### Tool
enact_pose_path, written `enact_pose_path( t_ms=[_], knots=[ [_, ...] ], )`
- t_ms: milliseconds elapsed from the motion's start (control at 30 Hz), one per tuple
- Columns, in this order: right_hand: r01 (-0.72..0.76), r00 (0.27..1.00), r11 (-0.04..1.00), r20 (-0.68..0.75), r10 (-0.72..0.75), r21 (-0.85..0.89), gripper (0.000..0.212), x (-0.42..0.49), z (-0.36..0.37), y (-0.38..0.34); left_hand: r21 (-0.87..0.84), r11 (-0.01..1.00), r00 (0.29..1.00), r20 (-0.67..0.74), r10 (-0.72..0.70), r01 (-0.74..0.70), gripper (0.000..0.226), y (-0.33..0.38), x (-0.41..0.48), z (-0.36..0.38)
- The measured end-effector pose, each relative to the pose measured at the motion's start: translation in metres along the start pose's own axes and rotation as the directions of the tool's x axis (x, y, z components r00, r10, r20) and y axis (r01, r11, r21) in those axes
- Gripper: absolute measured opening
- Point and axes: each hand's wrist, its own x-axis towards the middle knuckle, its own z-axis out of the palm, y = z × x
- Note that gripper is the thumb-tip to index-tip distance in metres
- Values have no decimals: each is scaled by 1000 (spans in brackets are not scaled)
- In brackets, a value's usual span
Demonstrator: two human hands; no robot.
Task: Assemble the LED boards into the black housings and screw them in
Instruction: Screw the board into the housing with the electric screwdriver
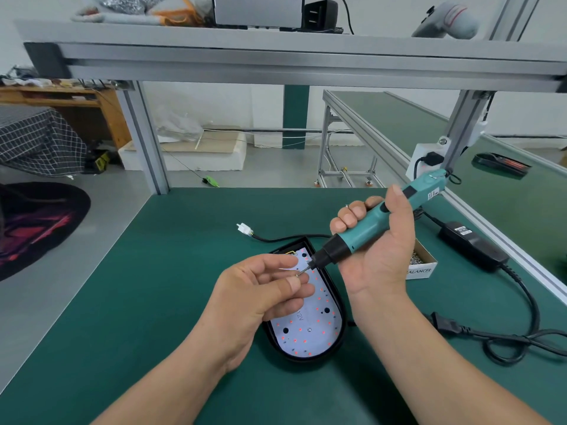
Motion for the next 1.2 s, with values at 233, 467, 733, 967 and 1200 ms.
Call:
enact_pose_path(
  t_ms=[233, 467, 733, 967, 1200],
  knots=[
    [-2, 998, 999, -59, 4, 41, 32, 6, -4, -3, 353, 935, 977, -181, 111, -40, 36, 14, 10, -22],
    [7, 998, 1000, -55, -6, 21, 30, 8, -7, -4, 899, 415, 989, -148, -4, 136, 47, 17, 6, -34],
    [19, 999, 1000, -40, -20, -24, 28, 8, -8, -1, 575, 812, 995, -71, -77, 103, 56, -4, 7, -17],
    [38, 999, 996, 18, -37, -75, 26, 5, -7, 2, 564, 817, 988, 15, -154, 119, 59, -10, 8, -16],
    [61, 993, 981, 112, -41, -183, 23, -1, -1, 16, 558, 824, 988, 46, -147, 97, 66, -12, 9, -13]
  ],
)
